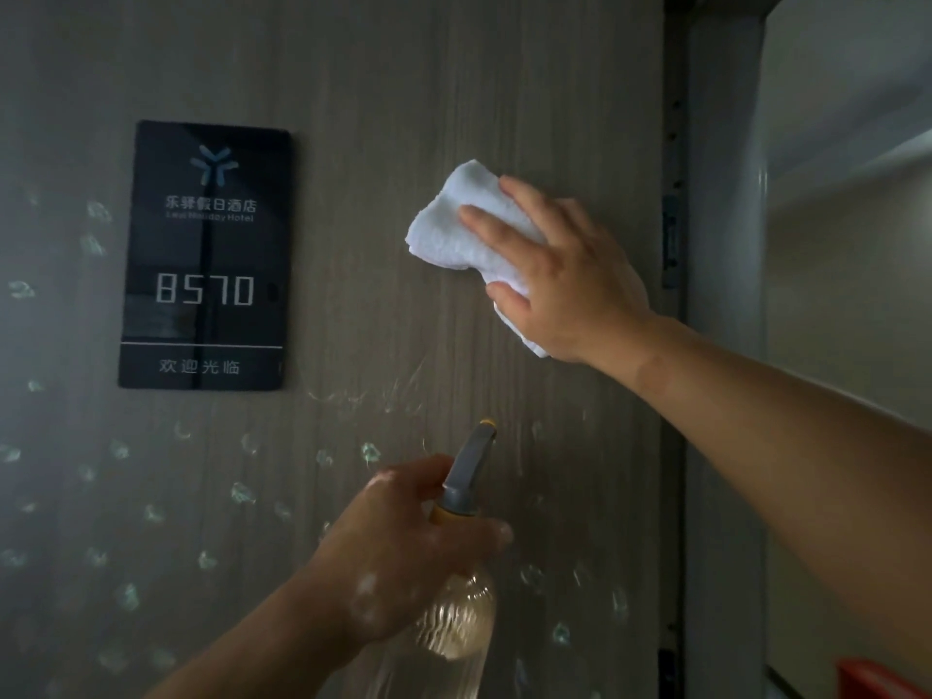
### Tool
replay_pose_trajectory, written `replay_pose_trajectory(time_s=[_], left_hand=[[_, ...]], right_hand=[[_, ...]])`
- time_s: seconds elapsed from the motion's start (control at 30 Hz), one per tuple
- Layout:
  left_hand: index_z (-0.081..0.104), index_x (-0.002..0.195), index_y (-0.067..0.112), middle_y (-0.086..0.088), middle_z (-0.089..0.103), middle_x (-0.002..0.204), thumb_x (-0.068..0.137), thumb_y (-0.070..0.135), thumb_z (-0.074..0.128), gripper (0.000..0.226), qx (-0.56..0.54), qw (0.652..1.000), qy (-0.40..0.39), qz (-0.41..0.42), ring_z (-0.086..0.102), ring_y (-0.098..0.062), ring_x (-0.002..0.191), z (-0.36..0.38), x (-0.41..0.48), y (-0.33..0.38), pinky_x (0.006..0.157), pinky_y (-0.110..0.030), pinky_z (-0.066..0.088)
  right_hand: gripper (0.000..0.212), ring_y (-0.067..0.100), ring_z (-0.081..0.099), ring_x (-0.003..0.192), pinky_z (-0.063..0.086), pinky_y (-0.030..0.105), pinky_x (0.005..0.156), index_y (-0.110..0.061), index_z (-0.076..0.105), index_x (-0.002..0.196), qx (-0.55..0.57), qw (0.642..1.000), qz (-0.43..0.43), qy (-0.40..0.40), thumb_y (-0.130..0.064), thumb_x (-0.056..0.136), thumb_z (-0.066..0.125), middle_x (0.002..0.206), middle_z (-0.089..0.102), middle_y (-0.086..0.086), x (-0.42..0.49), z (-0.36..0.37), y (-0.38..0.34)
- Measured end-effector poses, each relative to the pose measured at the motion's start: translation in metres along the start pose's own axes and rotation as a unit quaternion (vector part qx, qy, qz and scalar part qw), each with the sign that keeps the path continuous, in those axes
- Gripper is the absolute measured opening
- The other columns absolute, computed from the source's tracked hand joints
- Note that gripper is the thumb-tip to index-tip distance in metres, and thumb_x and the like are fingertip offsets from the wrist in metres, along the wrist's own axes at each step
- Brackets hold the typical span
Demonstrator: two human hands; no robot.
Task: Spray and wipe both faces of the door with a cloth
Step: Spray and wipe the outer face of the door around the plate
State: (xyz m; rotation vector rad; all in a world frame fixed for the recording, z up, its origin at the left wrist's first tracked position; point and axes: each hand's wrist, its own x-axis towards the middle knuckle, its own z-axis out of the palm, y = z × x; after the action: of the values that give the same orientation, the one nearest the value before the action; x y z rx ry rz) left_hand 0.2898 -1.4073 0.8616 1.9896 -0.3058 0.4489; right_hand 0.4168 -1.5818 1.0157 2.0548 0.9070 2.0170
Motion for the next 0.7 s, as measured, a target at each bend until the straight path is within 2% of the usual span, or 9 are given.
replay_pose_trajectory(time_s=[0.13, 0.27, 0.37, 0.43, 0.53, 0.6, 0.7], left_hand=[[0.074, 0.088, 0.035, -0.005, 0.078, 0.08, 0.074, 0.033, 0.082, 0.017, -0.032, 0.999, 0.0, 0.003, 0.076, -0.025, 0.078, 0.004, -0.002, -0.002, 0.081, -0.05, 0.059], [0.075, 0.082, 0.034, -0.001, 0.074, 0.069, 0.078, 0.02, 0.079, 0.015, -0.03, 0.999, -0.005, 0.016, 0.07, -0.012, 0.064, 0.01, -0.002, -0.007, 0.068, -0.036, 0.056], [0.075, 0.08, 0.035, 0.0, 0.075, 0.069, 0.078, 0.021, 0.08, 0.015, -0.035, 0.999, -0.01, 0.018, 0.07, -0.013, 0.062, 0.014, 0.001, -0.007, 0.064, -0.031, 0.055], [0.074, 0.081, 0.03, -0.003, 0.075, 0.07, 0.077, 0.025, 0.083, 0.011, -0.046, 0.999, -0.008, 0.019, 0.07, -0.016, 0.061, 0.017, 0.006, -0.006, 0.064, -0.034, 0.055], [0.073, 0.083, 0.024, -0.008, 0.076, 0.075, 0.071, 0.035, 0.083, 0.02, -0.043, 0.999, -0.013, 0.027, 0.073, -0.02, 0.066, 0.024, 0.014, -0.005, 0.07, -0.039, 0.056], [0.074, 0.084, 0.026, -0.005, 0.075, 0.072, 0.07, 0.035, 0.084, 0.019, -0.049, 0.998, -0.019, 0.031, 0.071, -0.017, 0.064, 0.03, 0.016, -0.004, 0.068, -0.036, 0.055], [0.075, 0.082, 0.027, 0.001, 0.071, 0.064, 0.073, 0.031, 0.086, 0.016, -0.071, 0.997, -0.02, 0.027, 0.066, -0.01, 0.059, 0.037, 0.017, -0.005, 0.058, -0.024, 0.052]], right_hand=[[0.067, 0.033, 0.049, 0.124, 0.049, 0.051, 0.097, -0.032, 0.04, 0.157, -0.002, 1.0, -0.005, -0.009, -0.034, 0.095, 0.063, 0.163, 0.034, 0.008, -0.068, -0.006, -0.016], [0.067, 0.036, 0.051, 0.124, 0.048, 0.052, 0.094, -0.03, 0.044, 0.156, -0.008, 1.0, 0.02, -0.016, -0.031, 0.093, 0.067, 0.16, 0.039, 0.013, -0.141, -0.006, -0.03], [0.066, 0.035, 0.049, 0.125, 0.048, 0.051, 0.097, -0.031, 0.046, 0.155, 0.003, 0.999, 0.047, -0.003, -0.031, 0.092, 0.067, 0.158, 0.042, 0.013, -0.127, -0.003, -0.022], [0.062, 0.036, 0.05, 0.124, 0.048, 0.049, 0.098, -0.031, 0.046, 0.154, 0.002, 0.997, 0.073, 0.024, -0.035, 0.095, 0.062, 0.157, 0.042, 0.013, -0.097, -0.002, -0.01], [0.06, 0.036, 0.049, 0.126, 0.049, 0.047, 0.097, -0.033, 0.043, 0.154, -0.022, 0.989, 0.135, 0.059, -0.043, 0.096, 0.052, 0.157, 0.041, 0.011, -0.044, -0.004, 0.018], [0.06, 0.035, 0.047, 0.127, 0.049, 0.048, 0.096, -0.036, 0.04, 0.155, -0.021, 0.984, 0.163, 0.063, -0.044, 0.096, 0.049, 0.159, 0.039, 0.006, -0.019, -0.008, 0.032], [0.059, 0.034, 0.048, 0.124, 0.047, 0.045, 0.095, -0.037, 0.041, 0.155, -0.023, 0.984, 0.166, 0.068, -0.045, 0.097, 0.049, 0.159, 0.038, 0.002, -0.018, -0.008, 0.035]])
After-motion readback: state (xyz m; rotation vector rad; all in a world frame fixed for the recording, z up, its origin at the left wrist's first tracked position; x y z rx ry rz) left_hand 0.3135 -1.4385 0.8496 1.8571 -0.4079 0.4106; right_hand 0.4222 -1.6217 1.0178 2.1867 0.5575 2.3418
